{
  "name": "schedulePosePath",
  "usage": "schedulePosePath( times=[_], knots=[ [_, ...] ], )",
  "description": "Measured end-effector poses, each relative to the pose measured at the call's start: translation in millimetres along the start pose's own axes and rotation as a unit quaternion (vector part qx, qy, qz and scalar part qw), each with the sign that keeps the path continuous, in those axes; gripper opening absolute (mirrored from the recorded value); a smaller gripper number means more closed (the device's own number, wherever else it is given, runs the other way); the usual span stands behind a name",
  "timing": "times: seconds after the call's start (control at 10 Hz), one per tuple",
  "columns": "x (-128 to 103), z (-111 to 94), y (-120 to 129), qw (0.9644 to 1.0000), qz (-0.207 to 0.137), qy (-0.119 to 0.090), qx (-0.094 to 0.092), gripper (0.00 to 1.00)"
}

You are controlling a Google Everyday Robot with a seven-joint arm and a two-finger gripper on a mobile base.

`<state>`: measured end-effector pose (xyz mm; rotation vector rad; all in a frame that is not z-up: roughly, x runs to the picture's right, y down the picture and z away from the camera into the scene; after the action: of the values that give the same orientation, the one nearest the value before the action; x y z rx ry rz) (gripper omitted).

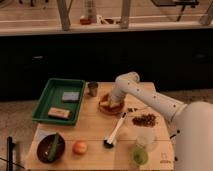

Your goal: Place banana in table surface

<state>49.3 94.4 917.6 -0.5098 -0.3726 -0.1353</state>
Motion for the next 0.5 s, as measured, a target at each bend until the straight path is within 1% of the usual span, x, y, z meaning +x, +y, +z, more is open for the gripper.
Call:
schedulePosePath(
  times=[0.3, 0.5],
  knots=[
    [-7, -22, -9, 0.9998, -0.012, 0.002, 0.014, 0.0],
    [-16, -37, -14, 0.9994, -0.028, 0.001, 0.022, 0.0]
  ],
)
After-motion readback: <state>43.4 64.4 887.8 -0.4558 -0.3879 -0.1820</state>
